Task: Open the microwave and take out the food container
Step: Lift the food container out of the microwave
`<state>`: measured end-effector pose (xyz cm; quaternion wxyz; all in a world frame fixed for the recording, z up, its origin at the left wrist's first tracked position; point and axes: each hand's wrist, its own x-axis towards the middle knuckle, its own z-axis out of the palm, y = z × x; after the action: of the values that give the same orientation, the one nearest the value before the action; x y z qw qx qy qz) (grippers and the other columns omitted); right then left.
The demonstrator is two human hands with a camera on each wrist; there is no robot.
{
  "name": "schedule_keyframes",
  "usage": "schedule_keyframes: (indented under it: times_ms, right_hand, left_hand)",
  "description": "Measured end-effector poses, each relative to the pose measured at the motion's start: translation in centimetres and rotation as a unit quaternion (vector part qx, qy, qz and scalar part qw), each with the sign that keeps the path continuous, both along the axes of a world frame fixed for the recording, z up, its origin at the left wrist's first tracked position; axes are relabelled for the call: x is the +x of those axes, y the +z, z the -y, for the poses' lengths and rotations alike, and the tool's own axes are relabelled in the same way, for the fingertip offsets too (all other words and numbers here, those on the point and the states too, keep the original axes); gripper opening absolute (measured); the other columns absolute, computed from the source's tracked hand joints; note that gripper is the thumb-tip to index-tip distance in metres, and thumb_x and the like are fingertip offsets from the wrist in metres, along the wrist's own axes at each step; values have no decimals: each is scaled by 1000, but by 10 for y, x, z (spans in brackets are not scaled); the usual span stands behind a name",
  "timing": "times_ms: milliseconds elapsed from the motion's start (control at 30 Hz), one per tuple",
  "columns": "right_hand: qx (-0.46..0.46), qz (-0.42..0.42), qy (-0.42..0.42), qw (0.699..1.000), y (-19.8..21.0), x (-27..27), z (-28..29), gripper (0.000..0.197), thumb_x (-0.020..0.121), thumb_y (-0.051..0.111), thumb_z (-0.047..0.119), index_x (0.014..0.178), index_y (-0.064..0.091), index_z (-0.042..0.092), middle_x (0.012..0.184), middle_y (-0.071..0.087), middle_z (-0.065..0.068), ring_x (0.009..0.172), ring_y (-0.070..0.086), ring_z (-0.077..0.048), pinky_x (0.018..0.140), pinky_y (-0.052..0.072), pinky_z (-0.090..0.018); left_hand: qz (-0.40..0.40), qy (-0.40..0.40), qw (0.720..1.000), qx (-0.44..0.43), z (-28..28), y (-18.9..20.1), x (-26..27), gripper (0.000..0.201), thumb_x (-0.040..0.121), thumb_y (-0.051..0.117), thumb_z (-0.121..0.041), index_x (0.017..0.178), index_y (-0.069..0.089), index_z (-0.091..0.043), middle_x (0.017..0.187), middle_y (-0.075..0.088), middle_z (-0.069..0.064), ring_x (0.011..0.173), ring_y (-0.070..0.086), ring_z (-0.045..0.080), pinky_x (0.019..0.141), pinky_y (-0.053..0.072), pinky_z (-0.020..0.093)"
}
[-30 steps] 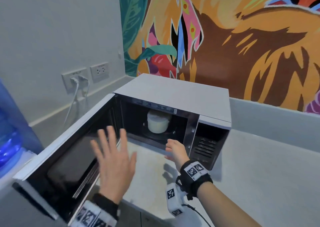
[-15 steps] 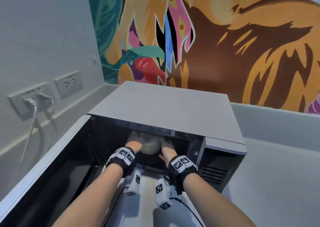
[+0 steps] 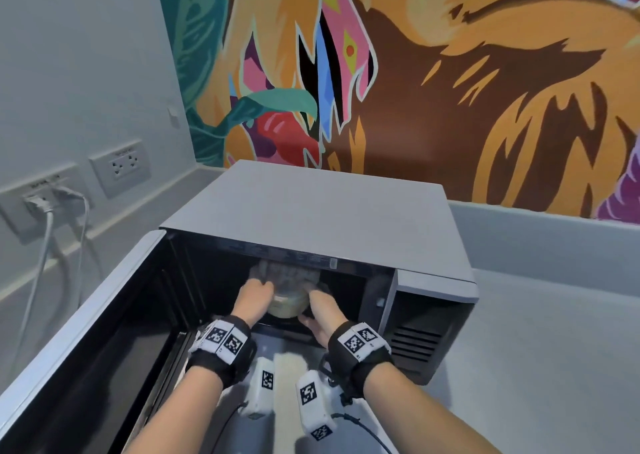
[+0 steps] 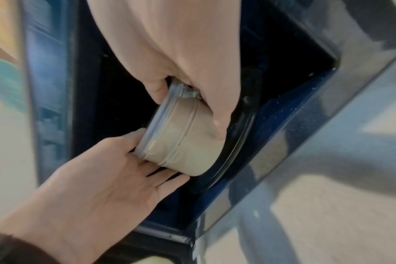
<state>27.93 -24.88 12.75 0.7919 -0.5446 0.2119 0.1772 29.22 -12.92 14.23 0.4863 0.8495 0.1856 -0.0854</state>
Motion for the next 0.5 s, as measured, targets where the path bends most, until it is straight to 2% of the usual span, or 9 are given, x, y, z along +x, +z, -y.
schedule_keyframes:
  times_ms: [67, 133, 167, 200, 267, 300, 367, 433, 500]
  right_hand:
    - [-12, 5, 21, 1000, 6, -23, 4, 33, 94, 46, 25, 123, 52, 10, 105, 63, -3, 84, 57, -8, 93, 47, -32]
    - [-20, 18, 55, 998, 8, -51, 15, 46, 95, 46, 28, 137, 39, 11, 113, 60, -1, 89, 57, -9, 93, 50, -32]
    - [-23, 23, 68, 997, 11, -70, 22, 44, 96, 44, 28, 137, 38, 13, 109, 60, 2, 89, 57, -8, 88, 52, -29]
    - [-26, 21, 82, 996, 11, -88, 28, 40, 97, 43, 26, 135, 41, 13, 102, 59, 5, 87, 58, -7, 78, 53, -24]
    - [-41, 16, 97, 994, 9, -126, 43, 34, 97, 42, 24, 130, 45, 14, 98, 61, 7, 82, 59, -3, 60, 49, -16]
    - [-42, 19, 103, 994, 4, -144, 52, 35, 97, 42, 23, 131, 46, 13, 103, 64, 5, 84, 60, -3, 59, 48, -16]
    - [-48, 20, 108, 993, -8, -179, 71, 38, 96, 43, 22, 133, 45, 12, 114, 65, 1, 91, 61, -5, 65, 50, -18]
    - [-46, 8, 96, 994, -19, -211, 95, 35, 97, 41, 21, 131, 45, 14, 111, 64, 4, 93, 60, -4, 69, 50, -21]
    - [-40, -3, 74, 996, -28, -241, 123, 33, 98, 40, 20, 130, 44, 15, 105, 62, 7, 89, 59, -4, 65, 50, -21]
  left_hand:
    - [46, 14, 999, -15, 5, 0, -25, 44, 93, 42, -32, 119, 47, 3, 131, 53, 25, 118, 51, 37, 100, 42, 39]
    - [78, 13, 996, -36, 11, -2, -59, 55, 93, 43, -39, 136, 36, -7, 136, 52, 16, 123, 50, 33, 106, 40, 44]
    - [89, 20, 995, -50, 15, -4, -77, 54, 92, 44, -39, 138, 34, -10, 135, 53, 13, 122, 51, 31, 105, 41, 44]
    - [92, 26, 993, -62, 20, -6, -97, 52, 92, 45, -37, 137, 35, -12, 133, 54, 12, 119, 52, 31, 103, 43, 44]
    - [90, 23, 993, -76, 32, -16, -136, 49, 91, 48, -34, 134, 35, -13, 128, 56, 11, 114, 54, 31, 100, 45, 45]
    - [83, 16, 993, -81, 39, -21, -155, 49, 91, 48, -34, 133, 35, -13, 127, 56, 11, 113, 55, 32, 100, 46, 47]
    - [57, 0, 994, -98, 57, -32, -192, 50, 91, 48, -33, 133, 32, -14, 126, 55, 11, 111, 55, 33, 99, 46, 48]
    - [33, -18, 994, -104, 80, -41, -222, 50, 92, 47, -31, 135, 30, -13, 125, 53, 10, 110, 55, 33, 98, 47, 45]
    - [22, -46, 994, -97, 108, -49, -244, 51, 92, 47, -31, 136, 29, -12, 125, 51, 9, 109, 53, 30, 97, 47, 41]
